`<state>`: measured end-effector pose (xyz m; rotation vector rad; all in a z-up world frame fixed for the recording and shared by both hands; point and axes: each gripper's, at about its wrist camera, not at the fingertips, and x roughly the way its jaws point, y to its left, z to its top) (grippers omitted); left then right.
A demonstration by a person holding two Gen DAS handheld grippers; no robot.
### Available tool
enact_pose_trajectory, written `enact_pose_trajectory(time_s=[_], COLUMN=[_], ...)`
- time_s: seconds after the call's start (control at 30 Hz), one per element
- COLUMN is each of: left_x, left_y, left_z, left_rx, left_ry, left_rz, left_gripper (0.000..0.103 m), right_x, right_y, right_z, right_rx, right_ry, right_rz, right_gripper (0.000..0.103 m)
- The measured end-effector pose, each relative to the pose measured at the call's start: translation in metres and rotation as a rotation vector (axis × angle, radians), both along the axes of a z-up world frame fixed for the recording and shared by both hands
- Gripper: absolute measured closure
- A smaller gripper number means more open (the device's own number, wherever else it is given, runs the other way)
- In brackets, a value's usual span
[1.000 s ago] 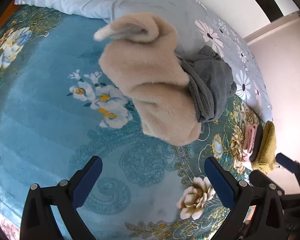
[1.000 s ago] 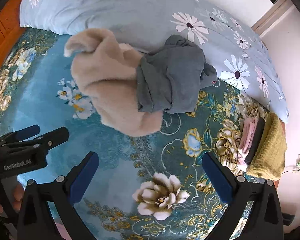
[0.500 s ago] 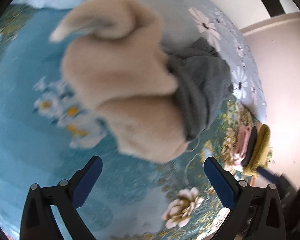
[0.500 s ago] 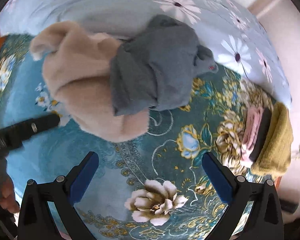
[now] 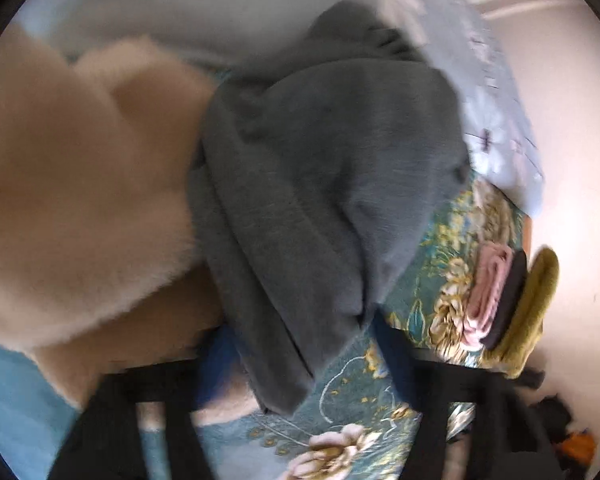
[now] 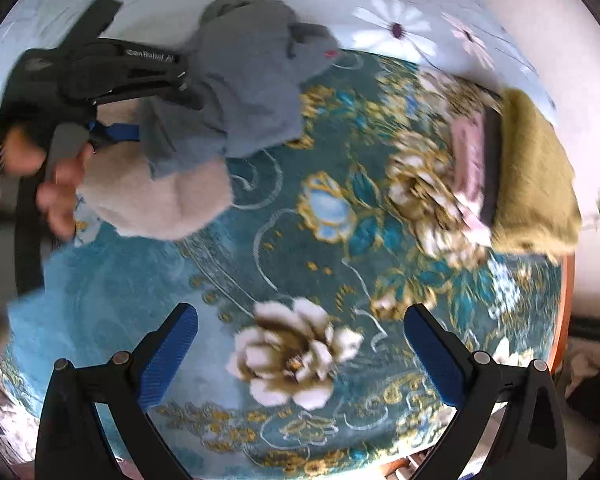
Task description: Fold clothes
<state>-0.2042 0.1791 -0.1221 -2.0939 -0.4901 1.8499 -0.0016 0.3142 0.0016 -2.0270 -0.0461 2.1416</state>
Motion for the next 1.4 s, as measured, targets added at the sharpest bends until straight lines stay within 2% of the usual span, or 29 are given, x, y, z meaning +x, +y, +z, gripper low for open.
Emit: enact_pose_trajectory(time_s=[0.07, 0.17, 0.27, 0.33, 0.5, 0.6, 0.7, 0.77, 0.87, 0.97, 1.03, 1.1, 1.17, 1.27, 1.4], left_x=[-0.002, 0.006, 0.021, 0.031, 0.089, 0.139, 0.173, 0.186, 0.198, 0.19, 0.176, 0.16, 0.14, 0.105, 0.067], left_y=[-0.002, 0.002, -0.006, -0.026, -0.125, -0.173, -0.22, -0.248, -0.267, -0.259, -0.248, -0.237, -0.22, -0.183, -0.116], left_z=[0.012, 0.058, 0.119, 0.157, 0.207, 0.202, 0.148, 0.101, 0.068, 0.073, 0.082, 0.096, 0.107, 0.114, 0.115], left_rx=[0.014, 0.029, 0.099, 0.111, 0.127, 0.034, -0.113, -0.198, -0.234, -0.283, -0.284, -0.297, -0.274, -0.227, -0.221], left_ry=[0.028, 0.191, 0.353, 0.449, 0.539, 0.546, 0.379, 0.189, 0.036, 0.067, 0.104, 0.176, 0.231, 0.263, 0.297], left_rz=[0.01, -0.074, -0.129, -0.141, -0.112, -0.108, -0.047, 0.028, 0.123, 0.091, 0.072, 0.064, 0.053, 0.015, -0.075], left_gripper=[0.089, 0.091, 0.091, 0.091, 0.091, 0.091, 0.089, 0.088, 0.087, 0.083, 0.07, 0.05, 0.041, 0.04, 0.04], right_x=[0.011, 0.025, 0.036, 0.04, 0.044, 0.049, 0.056, 0.06, 0.069, 0.074, 0.076, 0.079, 0.082, 0.089, 0.098], right_y=[0.01, 0.023, 0.032, 0.03, 0.007, -0.003, -0.013, -0.021, -0.032, -0.038, -0.037, -0.032, -0.026, -0.017, -0.008], right_z=[0.006, 0.013, 0.016, 0.019, 0.036, 0.04, 0.036, 0.032, 0.029, 0.034, 0.036, 0.038, 0.039, 0.037, 0.035], right_rx=[0.003, 0.002, -0.021, -0.046, -0.083, -0.108, -0.132, -0.145, -0.172, -0.171, -0.162, -0.156, -0.15, -0.14, -0.141], right_ry=[0.008, 0.014, 0.027, 0.042, 0.109, 0.135, 0.125, 0.11, 0.094, 0.098, 0.1, 0.101, 0.099, 0.091, 0.083], right_rz=[-0.024, -0.074, -0.134, -0.151, -0.085, -0.067, -0.067, -0.058, -0.037, -0.005, -0.001, -0.017, -0.04, -0.075, -0.122], right_gripper=[0.0, 0.0, 0.0, 0.0, 0.0, 0.0, 0.0, 0.0, 0.0, 0.0, 0.0, 0.0, 0.0, 0.0, 0.0])
